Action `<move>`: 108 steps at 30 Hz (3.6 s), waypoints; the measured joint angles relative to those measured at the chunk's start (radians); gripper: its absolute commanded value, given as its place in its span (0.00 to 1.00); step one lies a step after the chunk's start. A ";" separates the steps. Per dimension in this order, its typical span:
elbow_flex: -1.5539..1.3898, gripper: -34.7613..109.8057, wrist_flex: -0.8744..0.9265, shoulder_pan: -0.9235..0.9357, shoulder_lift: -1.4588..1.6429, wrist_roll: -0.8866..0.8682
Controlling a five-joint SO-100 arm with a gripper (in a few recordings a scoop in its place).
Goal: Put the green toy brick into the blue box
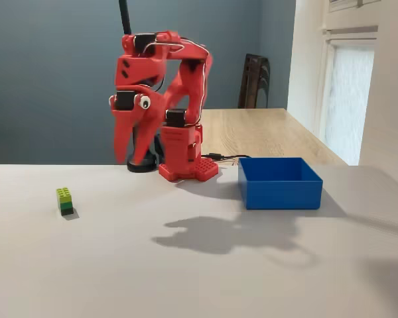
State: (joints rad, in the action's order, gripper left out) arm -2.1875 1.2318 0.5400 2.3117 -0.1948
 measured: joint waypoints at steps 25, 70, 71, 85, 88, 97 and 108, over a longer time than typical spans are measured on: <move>0.298 0.42 0.005 0.360 -0.548 -0.017; 0.526 0.24 -0.067 0.376 -0.965 -0.063; 0.528 0.24 -0.067 0.376 -0.965 -0.064; 0.626 0.24 0.063 0.199 -0.966 -0.020; 0.629 0.24 0.092 0.112 -0.939 -0.017; 0.607 0.24 0.107 -0.302 -0.715 0.043; 0.584 0.24 0.155 -0.736 -0.673 0.044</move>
State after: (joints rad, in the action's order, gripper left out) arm -1.6030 1.3867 -0.1963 1.6383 -0.1503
